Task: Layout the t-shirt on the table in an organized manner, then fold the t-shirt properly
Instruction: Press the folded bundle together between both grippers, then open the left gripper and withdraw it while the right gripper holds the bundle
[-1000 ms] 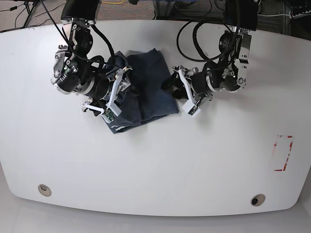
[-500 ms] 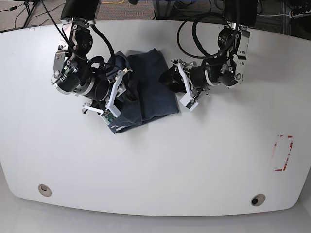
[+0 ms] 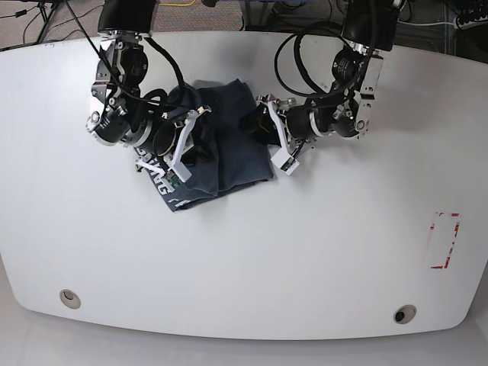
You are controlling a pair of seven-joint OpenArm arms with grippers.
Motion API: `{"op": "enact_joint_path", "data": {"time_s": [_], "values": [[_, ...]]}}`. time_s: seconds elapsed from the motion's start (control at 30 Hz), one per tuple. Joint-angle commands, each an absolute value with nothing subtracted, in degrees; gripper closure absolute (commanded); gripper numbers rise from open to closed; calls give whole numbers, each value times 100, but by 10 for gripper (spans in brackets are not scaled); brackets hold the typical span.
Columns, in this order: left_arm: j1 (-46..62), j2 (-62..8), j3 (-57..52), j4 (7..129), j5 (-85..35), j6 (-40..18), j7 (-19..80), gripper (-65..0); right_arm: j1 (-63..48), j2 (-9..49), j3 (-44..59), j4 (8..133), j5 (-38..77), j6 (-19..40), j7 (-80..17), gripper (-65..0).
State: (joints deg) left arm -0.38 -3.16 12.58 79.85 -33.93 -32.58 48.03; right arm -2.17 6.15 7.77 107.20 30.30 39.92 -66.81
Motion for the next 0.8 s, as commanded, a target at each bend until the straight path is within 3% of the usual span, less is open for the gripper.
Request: {"op": "enact_joint_path", "data": {"time_s": [0.0,0.77], "values": [[-92,-295,1288,7916,-3433,-3275,4778,-287,-171,629,796,10941,3160,4000,-6563,-3],[-224,-295,1288,7723,-3433,-3275,4725,-287,-40,-198,215,11231,3108,4000,-6545,-11]]}}
